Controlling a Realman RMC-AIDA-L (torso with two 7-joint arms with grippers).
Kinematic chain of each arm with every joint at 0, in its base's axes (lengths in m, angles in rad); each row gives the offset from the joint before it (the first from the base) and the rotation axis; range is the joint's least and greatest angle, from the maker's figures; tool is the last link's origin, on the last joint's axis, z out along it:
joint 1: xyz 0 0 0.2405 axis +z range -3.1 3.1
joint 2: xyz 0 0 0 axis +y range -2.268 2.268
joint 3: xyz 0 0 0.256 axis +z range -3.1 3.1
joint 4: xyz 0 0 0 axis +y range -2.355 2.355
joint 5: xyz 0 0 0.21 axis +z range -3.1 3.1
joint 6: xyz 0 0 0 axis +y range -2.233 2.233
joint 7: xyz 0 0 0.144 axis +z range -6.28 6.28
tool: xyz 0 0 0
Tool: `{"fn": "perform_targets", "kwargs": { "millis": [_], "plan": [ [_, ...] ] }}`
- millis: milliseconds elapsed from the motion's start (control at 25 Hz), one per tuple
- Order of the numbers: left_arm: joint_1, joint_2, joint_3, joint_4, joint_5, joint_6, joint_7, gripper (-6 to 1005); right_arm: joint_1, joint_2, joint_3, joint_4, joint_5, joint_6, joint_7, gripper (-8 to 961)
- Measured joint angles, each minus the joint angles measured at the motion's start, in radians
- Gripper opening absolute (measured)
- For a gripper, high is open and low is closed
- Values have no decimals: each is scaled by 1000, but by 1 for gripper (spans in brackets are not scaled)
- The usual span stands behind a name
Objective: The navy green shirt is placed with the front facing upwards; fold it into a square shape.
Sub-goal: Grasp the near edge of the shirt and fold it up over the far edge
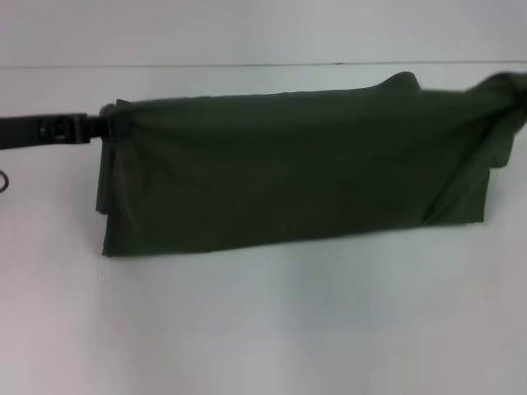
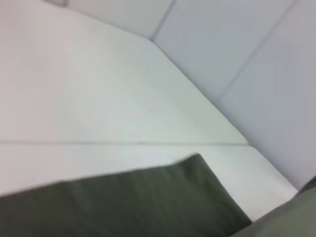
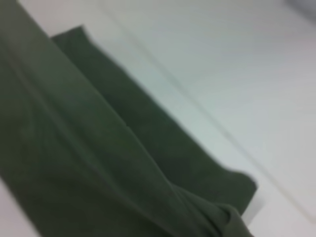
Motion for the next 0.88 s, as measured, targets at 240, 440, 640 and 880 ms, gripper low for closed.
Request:
{"fn": "perform_targets", "kwargs": {
  "millis": [240, 440, 640, 880],
  "plan": [
    [-19, -10, 22, -28, -2, -94, 35, 70, 6, 3, -11, 129, 46, 149, -16, 112],
    [-42, -11, 109, -87, -4, -247, 63, 70, 30, 0, -16, 273, 78, 299, -37, 112],
    [-58, -15, 162, -125, -5, -380, 69, 70, 67, -5, -15, 429, 90, 492, -81, 111],
    [-63, -20, 227, -153, -5, -526, 73, 70, 87, -8, -14, 530, 161, 604, -166, 111]
  ]
}}
